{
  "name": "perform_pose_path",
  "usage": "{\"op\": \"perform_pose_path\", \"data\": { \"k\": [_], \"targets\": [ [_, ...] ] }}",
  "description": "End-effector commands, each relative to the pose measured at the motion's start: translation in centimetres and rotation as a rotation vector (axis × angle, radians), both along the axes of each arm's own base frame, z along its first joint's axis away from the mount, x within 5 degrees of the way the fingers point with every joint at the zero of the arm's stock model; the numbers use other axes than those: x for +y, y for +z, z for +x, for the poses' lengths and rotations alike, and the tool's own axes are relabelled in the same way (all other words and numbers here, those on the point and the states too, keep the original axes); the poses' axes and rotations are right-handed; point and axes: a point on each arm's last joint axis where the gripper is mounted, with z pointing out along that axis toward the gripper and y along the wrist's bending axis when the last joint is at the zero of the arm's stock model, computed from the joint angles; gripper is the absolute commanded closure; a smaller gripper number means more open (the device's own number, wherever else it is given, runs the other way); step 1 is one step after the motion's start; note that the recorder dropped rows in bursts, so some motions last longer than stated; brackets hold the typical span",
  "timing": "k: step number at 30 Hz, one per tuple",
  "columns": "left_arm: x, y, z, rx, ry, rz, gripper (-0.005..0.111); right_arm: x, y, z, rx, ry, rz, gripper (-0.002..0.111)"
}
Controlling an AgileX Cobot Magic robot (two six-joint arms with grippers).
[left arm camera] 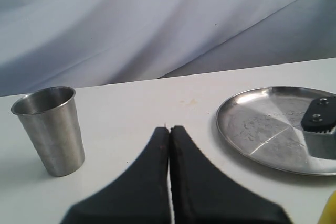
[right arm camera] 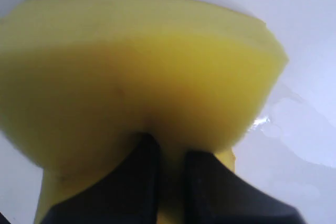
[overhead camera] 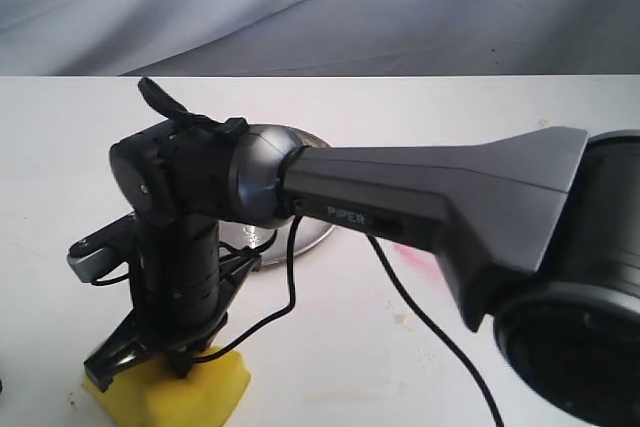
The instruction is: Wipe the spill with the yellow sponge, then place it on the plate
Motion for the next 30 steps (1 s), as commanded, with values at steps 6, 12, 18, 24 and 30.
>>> {"op": "perform_pose_path", "data": {
  "k": [6, 12, 18, 24, 30],
  "targets": [
    [0.0, -0.1, 0.0, -0.005, -0.005, -0.004, 0.107, -10.7, -1.4, 1.9, -0.036, -0.083, -0.257, 0.108],
    [0.0, -0.1, 0.0, -0.005, -0.005, -0.004, 0.107, -17.9, -1.2, 4.3, -0.084, -0.218, -0.347, 0.108],
    [0.0, -0.1, 0.0, -0.005, -0.005, -0.004, 0.107, -22.8, -1.0, 8.1, -0.078, -0.376, -0.364, 0.108],
    [0.0, -0.1, 0.0, -0.005, -0.005, -0.004, 0.107, -23.7, -1.1, 9.4, -0.094, -0.446, -0.322, 0.108],
    [0.0, -0.1, 0.0, -0.005, -0.005, -0.004, 0.107, -18.0, 0.4, 7.7, -0.103, -0.350, -0.222, 0.108]
  ]
}}
